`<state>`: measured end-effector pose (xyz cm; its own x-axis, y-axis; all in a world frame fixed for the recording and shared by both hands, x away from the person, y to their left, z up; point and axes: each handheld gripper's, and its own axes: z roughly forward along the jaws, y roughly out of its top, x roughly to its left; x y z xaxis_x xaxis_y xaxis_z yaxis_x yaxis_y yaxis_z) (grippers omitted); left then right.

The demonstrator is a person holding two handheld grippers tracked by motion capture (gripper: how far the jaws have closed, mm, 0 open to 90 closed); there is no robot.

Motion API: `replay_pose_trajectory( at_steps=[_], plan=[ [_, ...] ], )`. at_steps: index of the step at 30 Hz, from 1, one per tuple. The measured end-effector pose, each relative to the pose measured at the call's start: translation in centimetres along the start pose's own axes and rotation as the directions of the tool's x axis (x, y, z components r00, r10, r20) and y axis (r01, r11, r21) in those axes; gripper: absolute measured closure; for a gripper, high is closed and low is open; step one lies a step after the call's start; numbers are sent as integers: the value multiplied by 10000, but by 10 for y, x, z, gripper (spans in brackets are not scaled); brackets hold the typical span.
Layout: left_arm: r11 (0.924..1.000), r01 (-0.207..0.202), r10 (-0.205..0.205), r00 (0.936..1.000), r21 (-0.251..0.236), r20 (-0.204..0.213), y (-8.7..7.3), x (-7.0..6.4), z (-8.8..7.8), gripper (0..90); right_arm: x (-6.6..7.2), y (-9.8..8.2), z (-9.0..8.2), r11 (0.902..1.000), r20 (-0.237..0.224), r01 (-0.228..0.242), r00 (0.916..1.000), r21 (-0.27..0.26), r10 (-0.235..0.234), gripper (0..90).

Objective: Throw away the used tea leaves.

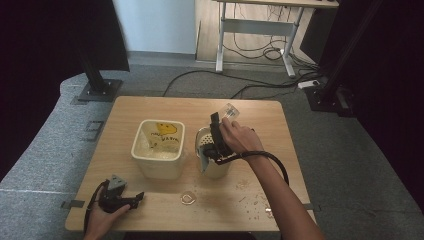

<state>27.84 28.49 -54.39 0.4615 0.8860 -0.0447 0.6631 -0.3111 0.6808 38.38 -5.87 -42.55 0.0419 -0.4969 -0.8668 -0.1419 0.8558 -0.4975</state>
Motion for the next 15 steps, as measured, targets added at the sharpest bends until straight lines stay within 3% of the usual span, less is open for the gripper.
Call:
replay_pose_trajectory(
  at_steps=[3, 4, 6, 7, 8, 9, 10, 12, 13, 14, 15],
  plan=[
    [10000, 0, 0, 10000, 0, -2, 0, 0, 0, 135, -1, -3, -2, 9951, -313, -980, 9947, -110, 976, 411],
    [10000, 1, -1, 10000, -3, -11, 0, 0, 0, 134, -2, -4, -2, 9882, -529, -1517, 9872, -188, 1505, 411],
    [10000, -7, 7, 10000, 0, -27, 0, 0, 0, 135, -5, -7, -3, 9603, -954, -2782, 9567, -213, 2750, 411],
    [10000, -11, 11, 10000, -2, -37, 0, 0, 0, 134, -8, -10, -4, 9172, -1426, -3976, 9096, -266, 3902, 411],
    [10000, -7, 7, 10000, 2, -39, 0, -1, 0, 134, -8, -10, -4, 9172, -1426, -3976, 9096, -266, 3902, 411],
    [10000, -17, 17, 10000, -2, -49, 0, -1, 0, 134, -11, -12, -4, 8955, -1630, -4443, 8857, -266, 4346, 411],
    [10000, -20, 20, 10000, -3, -48, 0, -1, 0, 134, -13, -15, -3, 8641, -1808, -5019, 8539, -379, 4880, 410],
    [10000, -14, 14, 10000, -6, -47, 0, -1, 0, 134, -17, -19, -3, 8120, -2135, -5828, 7976, -322, 5641, 410],
    [10000, -19, 19, 10000, -9, -48, 0, -1, 0, 134, -19, -24, -2, 7336, -2419, -6789, 7170, -298, 6538, 411],
    [10000, -22, 21, 10000, -17, -49, 0, -1, 1, 134, -19, -24, -2, 7336, -2419, -6789, 7170, -298, 6538, 411],
    [10000, -21, 21, 10000, -16, -47, 0, -1, 0, 134, -20, -26, -2, 6942, -2579, -7193, 6757, -255, 6906, 411]
  ],
)
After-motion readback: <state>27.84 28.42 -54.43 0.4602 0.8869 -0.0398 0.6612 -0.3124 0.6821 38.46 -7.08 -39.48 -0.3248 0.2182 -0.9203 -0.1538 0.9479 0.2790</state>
